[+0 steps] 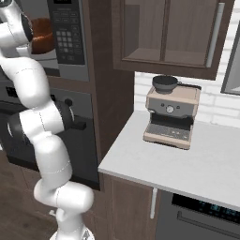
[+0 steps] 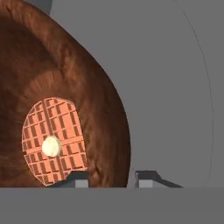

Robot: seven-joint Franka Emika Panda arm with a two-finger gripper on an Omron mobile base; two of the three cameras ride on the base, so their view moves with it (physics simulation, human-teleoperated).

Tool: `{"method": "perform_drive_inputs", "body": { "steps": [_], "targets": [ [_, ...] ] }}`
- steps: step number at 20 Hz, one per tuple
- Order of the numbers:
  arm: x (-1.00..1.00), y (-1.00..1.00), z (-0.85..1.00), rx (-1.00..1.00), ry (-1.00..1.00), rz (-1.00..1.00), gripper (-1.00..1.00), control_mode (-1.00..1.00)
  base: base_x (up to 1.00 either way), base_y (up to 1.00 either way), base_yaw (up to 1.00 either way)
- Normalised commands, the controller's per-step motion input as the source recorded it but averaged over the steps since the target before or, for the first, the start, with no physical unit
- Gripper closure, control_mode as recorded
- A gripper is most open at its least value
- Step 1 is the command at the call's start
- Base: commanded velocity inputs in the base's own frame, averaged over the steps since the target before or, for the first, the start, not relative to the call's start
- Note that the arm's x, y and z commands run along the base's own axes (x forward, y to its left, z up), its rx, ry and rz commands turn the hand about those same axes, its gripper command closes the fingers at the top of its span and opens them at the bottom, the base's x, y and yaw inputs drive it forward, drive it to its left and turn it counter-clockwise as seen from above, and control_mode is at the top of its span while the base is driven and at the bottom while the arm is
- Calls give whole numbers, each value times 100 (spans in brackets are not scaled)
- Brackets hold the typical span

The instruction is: Open the microwave, place the bowl with waffle inside the microwave, then close the microwave door and turn it on.

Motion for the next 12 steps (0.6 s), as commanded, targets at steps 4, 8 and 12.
{"method": "perform_drive_inputs", "body": {
  "steps": [4,8,12],
  "targets": [
    [0,-6,-45,11,-21,-4,-100,-100,0,0,0],
    [-27,-7,-25,17,-48,0,-100,-100,0,0,0],
    [-94,-27,-2,22,-75,0,-100,-100,0,0,0]
  ]
}}
